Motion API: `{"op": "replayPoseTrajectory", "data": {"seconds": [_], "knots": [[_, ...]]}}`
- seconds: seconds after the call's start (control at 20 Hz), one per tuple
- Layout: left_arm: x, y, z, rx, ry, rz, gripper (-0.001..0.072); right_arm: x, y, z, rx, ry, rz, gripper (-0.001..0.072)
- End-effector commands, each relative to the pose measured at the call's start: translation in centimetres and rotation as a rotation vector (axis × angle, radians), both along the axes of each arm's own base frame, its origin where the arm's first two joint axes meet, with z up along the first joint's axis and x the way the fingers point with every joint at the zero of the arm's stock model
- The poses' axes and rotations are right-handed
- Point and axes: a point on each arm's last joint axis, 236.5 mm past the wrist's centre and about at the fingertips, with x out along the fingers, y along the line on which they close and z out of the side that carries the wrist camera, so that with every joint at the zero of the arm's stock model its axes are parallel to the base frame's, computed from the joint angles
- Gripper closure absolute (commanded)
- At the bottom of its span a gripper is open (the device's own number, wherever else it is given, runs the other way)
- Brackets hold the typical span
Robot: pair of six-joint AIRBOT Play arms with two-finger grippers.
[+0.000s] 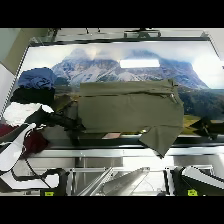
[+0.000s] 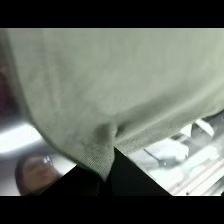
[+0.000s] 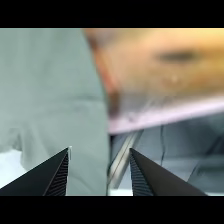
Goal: Fold the shirts.
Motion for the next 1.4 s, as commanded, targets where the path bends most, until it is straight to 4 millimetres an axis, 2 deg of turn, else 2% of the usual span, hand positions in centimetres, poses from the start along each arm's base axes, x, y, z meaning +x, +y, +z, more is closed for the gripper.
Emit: {"op": "replayPoseTrajectory", "data": {"seconds": [0.0,0.15,0.25,0.45,0.5,0.55,0.7,0.85,0.95,1.0,1.05,1.15,1.2,1.25,1.35], "knots": [[0.9,0.3,1.3,-0.061,-0.040,0.038,0.0673,-2.4,3.6,-2.9,0.066,0.107,-0.035,0.0271],[2.3,-0.7,2.3,-0.127,-0.098,0.056,0.0673,-2.4,6.4,-4.6,0.060,0.119,0.008,0.0271],[2.4,-0.9,2.5,-0.139,-0.106,0.056,0.0673,-2.1,7.8,-5.3,0.047,0.115,0.041,0.0272],[2.4,-1.0,2.5,-0.139,-0.107,0.054,0.0673,0.3,10.7,-4.8,0.105,0.047,0.066,0.0276],[2.4,-1.0,2.5,-0.140,-0.107,0.055,0.0673,0.9,11.4,-4.3,0.127,0.026,0.071,0.0331],[2.4,-1.0,2.5,-0.140,-0.107,0.055,0.0673,1.0,12.0,-3.7,0.159,0.010,0.080,0.0463],[2.4,-0.9,2.6,-0.141,-0.105,0.056,0.0673,0.0,13.2,-2.2,0.218,0.008,0.144,0.0676],[2.5,-0.6,3.2,-0.175,-0.096,0.085,0.0673,0.2,12.7,-1.5,0.201,-0.016,0.136,0.0685],[3.6,-0.9,6.2,-0.311,-0.138,0.105,0.0673,1.0,11.7,-0.6,0.208,-0.036,0.102,0.0685],[4.6,-0.8,8.3,-0.380,-0.169,0.114,0.0673,1.6,11.7,0.5,0.242,-0.060,0.090,0.0685],[5.6,-0.6,10.1,-0.423,-0.200,0.123,0.0673,2.8,12.3,2.6,0.308,-0.115,0.090,0.0685],[8.1,-0.1,13.2,-0.459,-0.284,0.122,0.0673,6.6,14.0,7.8,0.445,-0.293,0.068,0.0685],[9.3,-0.1,14.5,-0.460,-0.330,0.118,0.0674,8.6,14.4,9.7,0.458,-0.376,0.064,0.0685],[10.6,-0.1,15.3,-0.454,-0.365,0.116,0.0673,10.9,14.4,10.9,0.435,-0.446,0.065,0.0685],[13.0,-0.4,16.0,-0.443,-0.388,0.104,0.0673,14.8,14.4,11.5,0.372,-0.499,0.081,0.0684]]}}
